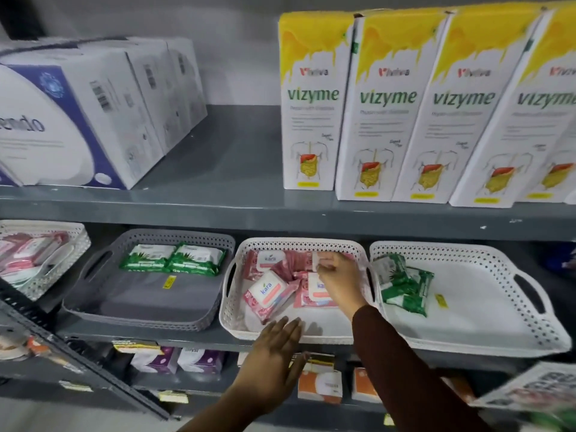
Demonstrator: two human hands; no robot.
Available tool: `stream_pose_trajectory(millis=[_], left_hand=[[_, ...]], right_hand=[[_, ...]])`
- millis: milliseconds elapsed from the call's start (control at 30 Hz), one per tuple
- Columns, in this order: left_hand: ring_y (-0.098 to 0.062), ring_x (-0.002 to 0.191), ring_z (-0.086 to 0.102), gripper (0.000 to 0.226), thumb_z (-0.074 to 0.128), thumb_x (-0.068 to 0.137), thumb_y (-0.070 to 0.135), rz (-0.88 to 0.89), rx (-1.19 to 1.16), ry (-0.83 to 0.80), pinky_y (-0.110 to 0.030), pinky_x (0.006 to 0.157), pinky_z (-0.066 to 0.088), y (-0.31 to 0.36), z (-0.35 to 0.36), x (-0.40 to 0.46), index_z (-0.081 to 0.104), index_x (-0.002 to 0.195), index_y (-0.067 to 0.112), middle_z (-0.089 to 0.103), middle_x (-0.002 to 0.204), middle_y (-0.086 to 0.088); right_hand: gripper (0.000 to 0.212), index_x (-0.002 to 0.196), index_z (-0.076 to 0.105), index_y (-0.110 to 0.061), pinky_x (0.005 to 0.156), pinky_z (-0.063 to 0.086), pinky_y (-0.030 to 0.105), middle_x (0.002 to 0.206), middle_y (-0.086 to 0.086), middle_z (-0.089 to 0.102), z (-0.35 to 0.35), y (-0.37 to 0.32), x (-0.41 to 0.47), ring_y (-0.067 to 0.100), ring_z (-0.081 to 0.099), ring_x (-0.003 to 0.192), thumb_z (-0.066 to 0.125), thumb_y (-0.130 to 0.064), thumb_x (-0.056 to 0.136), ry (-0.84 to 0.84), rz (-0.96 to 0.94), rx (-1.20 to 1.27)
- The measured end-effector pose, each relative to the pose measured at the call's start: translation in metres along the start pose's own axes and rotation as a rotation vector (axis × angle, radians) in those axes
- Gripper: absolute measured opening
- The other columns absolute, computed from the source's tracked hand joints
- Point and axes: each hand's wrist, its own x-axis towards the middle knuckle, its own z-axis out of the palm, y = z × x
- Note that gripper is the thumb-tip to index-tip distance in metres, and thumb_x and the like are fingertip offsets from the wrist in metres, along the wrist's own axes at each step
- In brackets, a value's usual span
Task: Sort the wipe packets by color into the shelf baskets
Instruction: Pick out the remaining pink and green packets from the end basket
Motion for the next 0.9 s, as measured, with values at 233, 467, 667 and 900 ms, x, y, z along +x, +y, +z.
stream_pose_trajectory(millis=[233, 467, 667, 900], left_hand=[[-0.02, 0.141, 0.027, 0.067, 0.013, 0.097, 0.058, 0.07, -0.051, -0.015, -0.038, 0.116, 0.009, 0.03, 0.017, 0.021, 0.034, 0.148, 0.019, 0.036, 0.152, 0.001], [-0.014, 0.14, 0.027, 0.066, 0.01, 0.096, 0.061, 0.074, -0.078, -0.011, -0.031, 0.116, 0.012, 0.023, 0.013, 0.021, 0.032, 0.148, 0.026, 0.037, 0.151, 0.006], [-0.015, 0.133, 0.041, 0.048, 0.031, 0.101, 0.047, -0.018, -0.078, 0.061, -0.035, 0.114, 0.025, -0.026, -0.003, -0.009, 0.049, 0.139, 0.024, 0.052, 0.141, 0.003], [0.001, 0.097, 0.064, 0.027, 0.058, 0.096, 0.027, -0.444, -0.971, 0.209, -0.012, 0.083, 0.047, -0.061, -0.063, -0.018, 0.07, 0.115, 0.012, 0.071, 0.113, -0.002]], right_hand=[[0.038, 0.104, 0.062, -0.003, 0.085, 0.049, 0.043, 0.11, 0.024, 0.066, -0.121, 0.025, 0.007, 0.043, 0.061, 0.105, 0.072, -0.029, 0.078, 0.563, 0.191, -0.405], [0.029, 0.069, 0.061, -0.012, 0.067, 0.059, 0.039, 0.077, 0.013, 0.065, -0.147, 0.049, 0.027, 0.024, 0.064, 0.067, 0.086, -0.026, 0.061, 0.311, 0.434, -0.03], [0.034, 0.094, 0.07, -0.003, 0.059, 0.056, 0.03, 0.094, 0.01, 0.069, -0.142, 0.024, 0.004, 0.023, 0.067, 0.08, 0.084, -0.024, 0.071, 0.456, 0.287, 0.418], [0.048, 0.115, 0.062, -0.008, 0.061, 0.058, 0.033, 0.103, 0.018, 0.075, -0.012, -0.04, -0.049, 0.025, 0.071, 0.069, 0.083, -0.011, 0.072, -0.072, 0.22, 0.585]])
